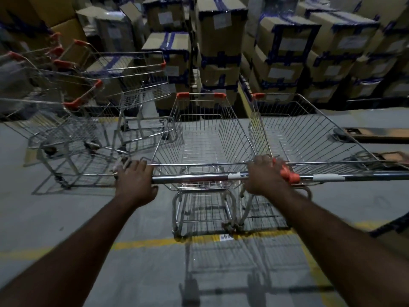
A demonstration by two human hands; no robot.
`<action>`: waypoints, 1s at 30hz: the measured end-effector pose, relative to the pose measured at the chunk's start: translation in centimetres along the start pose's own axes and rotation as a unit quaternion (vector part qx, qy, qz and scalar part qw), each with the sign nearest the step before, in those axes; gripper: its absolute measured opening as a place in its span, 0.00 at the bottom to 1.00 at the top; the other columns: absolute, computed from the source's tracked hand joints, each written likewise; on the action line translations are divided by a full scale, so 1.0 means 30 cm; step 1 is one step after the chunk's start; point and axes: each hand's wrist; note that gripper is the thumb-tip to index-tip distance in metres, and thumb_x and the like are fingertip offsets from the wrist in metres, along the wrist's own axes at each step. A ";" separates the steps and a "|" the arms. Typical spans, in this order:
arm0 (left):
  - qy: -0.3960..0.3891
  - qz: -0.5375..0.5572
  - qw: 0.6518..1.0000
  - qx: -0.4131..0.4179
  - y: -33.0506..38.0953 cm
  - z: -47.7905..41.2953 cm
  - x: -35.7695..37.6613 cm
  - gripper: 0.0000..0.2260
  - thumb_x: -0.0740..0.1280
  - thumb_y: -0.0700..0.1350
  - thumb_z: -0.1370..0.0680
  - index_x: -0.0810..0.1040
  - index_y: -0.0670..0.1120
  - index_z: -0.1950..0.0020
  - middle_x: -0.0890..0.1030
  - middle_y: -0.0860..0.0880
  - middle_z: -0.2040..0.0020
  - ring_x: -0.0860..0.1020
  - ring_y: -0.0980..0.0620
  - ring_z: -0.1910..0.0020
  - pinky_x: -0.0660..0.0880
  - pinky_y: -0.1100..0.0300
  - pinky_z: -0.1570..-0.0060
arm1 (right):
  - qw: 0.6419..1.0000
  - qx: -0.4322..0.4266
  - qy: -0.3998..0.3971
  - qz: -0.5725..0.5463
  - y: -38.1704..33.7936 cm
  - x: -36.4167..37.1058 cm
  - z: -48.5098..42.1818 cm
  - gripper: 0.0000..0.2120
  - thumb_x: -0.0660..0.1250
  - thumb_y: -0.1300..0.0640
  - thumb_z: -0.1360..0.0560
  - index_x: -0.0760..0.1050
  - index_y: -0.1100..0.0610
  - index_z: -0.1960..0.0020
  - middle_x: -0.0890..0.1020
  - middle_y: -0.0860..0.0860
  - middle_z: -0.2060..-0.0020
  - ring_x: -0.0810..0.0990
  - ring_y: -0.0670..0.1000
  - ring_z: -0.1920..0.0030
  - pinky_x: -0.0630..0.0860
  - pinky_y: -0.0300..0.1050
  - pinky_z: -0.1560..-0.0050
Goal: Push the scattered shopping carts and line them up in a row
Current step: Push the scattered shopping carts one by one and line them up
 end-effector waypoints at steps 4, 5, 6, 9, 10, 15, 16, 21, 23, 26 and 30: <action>-0.004 0.020 0.994 0.109 0.021 0.013 -0.020 0.34 0.67 0.64 0.30 0.69 0.52 0.26 0.71 0.48 0.27 0.69 0.44 0.28 0.56 0.34 0.28 | 0.997 -0.065 0.000 -0.051 -0.382 -0.024 0.023 0.41 0.69 0.40 0.27 0.56 0.50 0.20 0.58 0.57 0.20 0.53 0.63 0.21 0.44 0.75 0.27; -0.010 0.040 0.990 0.133 0.031 0.015 -0.030 0.35 0.65 0.63 0.29 0.67 0.51 0.24 0.70 0.48 0.25 0.68 0.46 0.26 0.53 0.34 0.27 | 0.994 -0.092 -0.003 -0.055 -0.474 -0.033 0.017 0.42 0.69 0.41 0.26 0.54 0.50 0.19 0.56 0.56 0.19 0.51 0.62 0.20 0.42 0.74 0.27; -0.017 0.064 0.987 0.150 0.034 0.014 -0.044 0.35 0.62 0.62 0.28 0.66 0.51 0.23 0.69 0.49 0.24 0.67 0.47 0.25 0.51 0.35 0.25 | 0.991 -0.118 -0.003 -0.059 -0.558 -0.047 0.013 0.42 0.69 0.41 0.26 0.54 0.51 0.19 0.55 0.56 0.19 0.51 0.61 0.20 0.42 0.73 0.26; -0.034 0.143 0.975 0.163 -0.028 -0.003 -0.073 0.31 0.65 0.55 0.27 0.68 0.47 0.24 0.66 0.46 0.23 0.63 0.45 0.24 0.51 0.44 0.23 | 0.986 -0.146 -0.025 -0.075 -0.761 -0.082 -0.013 0.38 0.69 0.42 0.26 0.59 0.53 0.21 0.63 0.55 0.23 0.57 0.59 0.21 0.47 0.72 0.26; -0.040 0.149 0.975 0.160 -0.072 -0.009 -0.077 0.29 0.67 0.53 0.25 0.69 0.46 0.25 0.64 0.44 0.22 0.60 0.44 0.23 0.52 0.46 0.24 | 0.985 -0.145 -0.048 -0.086 -0.820 -0.104 -0.025 0.37 0.69 0.43 0.26 0.60 0.52 0.22 0.65 0.54 0.24 0.59 0.59 0.22 0.48 0.72 0.26; -0.064 0.207 0.968 0.125 -0.371 -0.058 -0.119 0.24 0.64 0.54 0.19 0.70 0.47 0.25 0.60 0.45 0.19 0.59 0.46 0.22 0.58 0.51 0.26 | 0.965 -0.177 -0.181 -0.069 -1.033 -0.294 -0.117 0.24 0.69 0.49 0.29 0.76 0.55 0.35 0.79 0.57 0.37 0.77 0.58 0.36 0.72 0.58 0.34; -0.064 0.231 0.964 0.117 -0.424 -0.068 -0.129 0.24 0.64 0.54 0.18 0.70 0.48 0.24 0.61 0.46 0.19 0.61 0.47 0.22 0.60 0.54 0.27 | 0.960 -0.176 -0.204 -0.078 -1.066 -0.341 -0.136 0.26 0.70 0.49 0.27 0.75 0.56 0.31 0.80 0.56 0.38 0.79 0.56 0.39 0.75 0.53 0.37; -0.049 0.253 0.963 0.084 -0.639 -0.158 -0.118 0.23 0.64 0.52 0.18 0.68 0.49 0.23 0.63 0.48 0.21 0.64 0.48 0.24 0.65 0.55 0.30 | 0.973 -0.199 -0.116 0.006 -1.233 -0.522 -0.256 0.39 0.67 0.37 0.23 0.56 0.49 0.18 0.64 0.51 0.21 0.64 0.56 0.23 0.63 0.62 0.27; -0.045 0.251 0.965 0.069 -0.717 -0.216 -0.099 0.24 0.65 0.50 0.19 0.69 0.47 0.24 0.65 0.47 0.22 0.67 0.46 0.25 0.66 0.54 0.31 | 0.973 -0.219 -0.079 -0.005 -1.307 -0.569 -0.314 0.38 0.66 0.36 0.23 0.58 0.49 0.19 0.64 0.51 0.21 0.65 0.56 0.23 0.64 0.64 0.27; -0.036 0.251 0.967 0.034 -0.844 -0.314 -0.067 0.24 0.66 0.51 0.20 0.70 0.47 0.25 0.68 0.45 0.24 0.68 0.44 0.27 0.69 0.51 0.31 | 0.965 -0.255 -0.056 -0.036 -1.419 -0.601 -0.428 0.37 0.66 0.37 0.23 0.59 0.50 0.19 0.64 0.51 0.21 0.65 0.56 0.23 0.65 0.61 0.30; -0.019 0.244 0.970 -0.011 -1.040 -0.458 -0.037 0.26 0.68 0.52 0.21 0.68 0.47 0.24 0.66 0.45 0.24 0.67 0.43 0.26 0.68 0.49 0.30 | 0.961 -0.268 -0.021 -0.061 -1.590 -0.607 -0.646 0.40 0.68 0.34 0.26 0.61 0.49 0.21 0.66 0.54 0.22 0.66 0.59 0.24 0.68 0.63 0.30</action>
Point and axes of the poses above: each hand's wrist, its own z-axis away from the middle knuckle, its own x-axis out of the palm, y = z × x
